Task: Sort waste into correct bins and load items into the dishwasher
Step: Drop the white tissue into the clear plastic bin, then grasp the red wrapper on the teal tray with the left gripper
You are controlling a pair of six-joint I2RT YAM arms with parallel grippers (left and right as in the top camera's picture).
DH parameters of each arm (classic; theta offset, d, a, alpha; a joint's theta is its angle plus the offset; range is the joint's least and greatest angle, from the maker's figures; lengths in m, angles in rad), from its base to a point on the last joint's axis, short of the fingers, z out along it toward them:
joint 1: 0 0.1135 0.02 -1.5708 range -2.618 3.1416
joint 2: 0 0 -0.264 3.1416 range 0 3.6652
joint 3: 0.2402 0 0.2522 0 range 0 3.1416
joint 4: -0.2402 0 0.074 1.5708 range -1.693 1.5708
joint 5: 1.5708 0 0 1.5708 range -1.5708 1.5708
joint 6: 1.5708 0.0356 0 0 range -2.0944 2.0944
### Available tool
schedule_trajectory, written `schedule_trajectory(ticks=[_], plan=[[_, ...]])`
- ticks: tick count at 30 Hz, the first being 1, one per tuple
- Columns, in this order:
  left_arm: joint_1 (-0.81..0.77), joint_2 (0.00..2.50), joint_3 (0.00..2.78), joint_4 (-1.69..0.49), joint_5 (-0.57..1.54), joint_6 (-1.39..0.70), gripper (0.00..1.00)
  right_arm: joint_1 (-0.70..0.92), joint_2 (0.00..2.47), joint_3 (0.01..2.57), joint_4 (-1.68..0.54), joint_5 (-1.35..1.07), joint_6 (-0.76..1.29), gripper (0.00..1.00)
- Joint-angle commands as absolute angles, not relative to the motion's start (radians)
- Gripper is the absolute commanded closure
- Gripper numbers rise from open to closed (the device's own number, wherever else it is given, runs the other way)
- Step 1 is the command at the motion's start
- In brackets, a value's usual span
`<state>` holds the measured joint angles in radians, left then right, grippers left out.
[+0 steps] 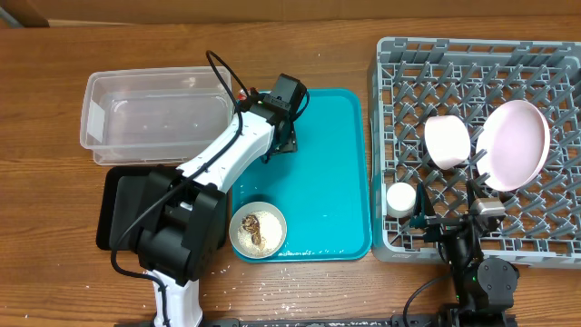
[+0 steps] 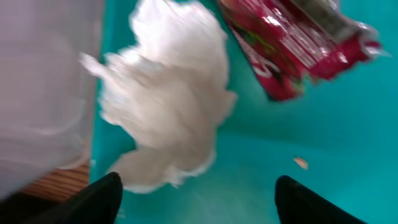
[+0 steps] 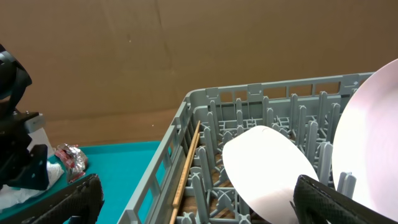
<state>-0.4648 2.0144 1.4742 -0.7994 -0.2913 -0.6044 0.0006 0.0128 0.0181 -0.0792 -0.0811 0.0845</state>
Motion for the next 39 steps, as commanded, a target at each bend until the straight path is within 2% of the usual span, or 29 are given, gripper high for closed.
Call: schedule_trajectory(ticks=[1,4,8,9,11,12,14,18,23,27,28,29,30,31,32,33,37,39], plan=[[-0.462,2.04,1.482,-0.795,-0.451,-0.624,0.28,-0.001,0.003,0.008,-0.074,-0.08,0.081,0.0],[-0.459,2.064,1.482,-0.759,-0.451,-0.587,0.33,-0.001,0.003,0.008,-0.074,-0.08,0.081,0.0],[-0.459,2.106,1.482,-0.72,-0.443,-0.552,0.34,-0.001,0.003,0.008,-0.074,-0.08,0.081,0.0],[-0.459,2.106,1.482,-0.721,-0.443,-0.549,0.39,-0.001,0.003,0.008,-0.074,-0.08,0.081,0.0],[-0.459,2.105,1.482,-0.722,-0.443,-0.529,0.57,-0.001,0.003,0.008,-0.074,-0.08,0.081,0.0],[-0.459,2.096,1.49,-0.727,-0.423,-0.506,0.76,-0.001,0.003,0.008,-0.074,-0.08,0.081,0.0],[-0.459,2.074,1.538,-0.781,-0.37,-0.486,0.96,-0.001,0.003,0.008,-0.074,-0.08,0.081,0.0],[-0.455,1.98,1.724,-0.98,-0.289,-0.512,0.96,-0.001,0.003,0.008,-0.074,-0.08,0.081,0.0],[-0.402,1.85,1.796,-1.06,-0.443,-0.514,0.96,-0.001,0.003,0.008,-0.074,-0.08,0.081,0.0],[-0.301,1.872,1.789,-1.116,-0.488,-0.533,0.96,-0.001,0.003,0.008,-0.074,-0.08,0.081,0.0],[-0.274,1.889,1.789,-1.122,-0.451,-0.531,0.83,-0.001,0.003,0.008,-0.074,-0.079,0.081,0.0],[-0.262,1.893,1.789,-1.116,-0.426,-0.53,0.54,-0.001,0.003,0.008,-0.074,-0.08,0.081,0.0],[-0.252,1.895,1.789,-1.108,-0.401,-0.521,0.36,-0.001,0.003,0.008,-0.075,-0.079,0.081,0.0],[-0.242,1.893,1.794,-1.087,-0.355,-0.484,0.23,-0.001,0.003,0.008,-0.074,-0.08,0.081,0.0],[-0.241,1.89,1.809,-1.076,-0.311,-0.458,0.17,-0.001,0.003,0.008,-0.074,-0.08,0.081,0.0],[-0.242,1.889,1.825,-1.065,-0.263,-0.447,0.16,-0.001,0.003,0.008,-0.074,-0.08,0.081,0.0],[-0.294,1.892,1.853,-0.979,-0.102,-0.438,0.21,-0.001,0.003,0.008,-0.075,-0.079,0.081,0.0],[-0.341,1.917,1.852,-0.937,-0.127,-0.438,0.23,-0.001,0.003,0.008,-0.074,-0.08,0.081,0.0]])
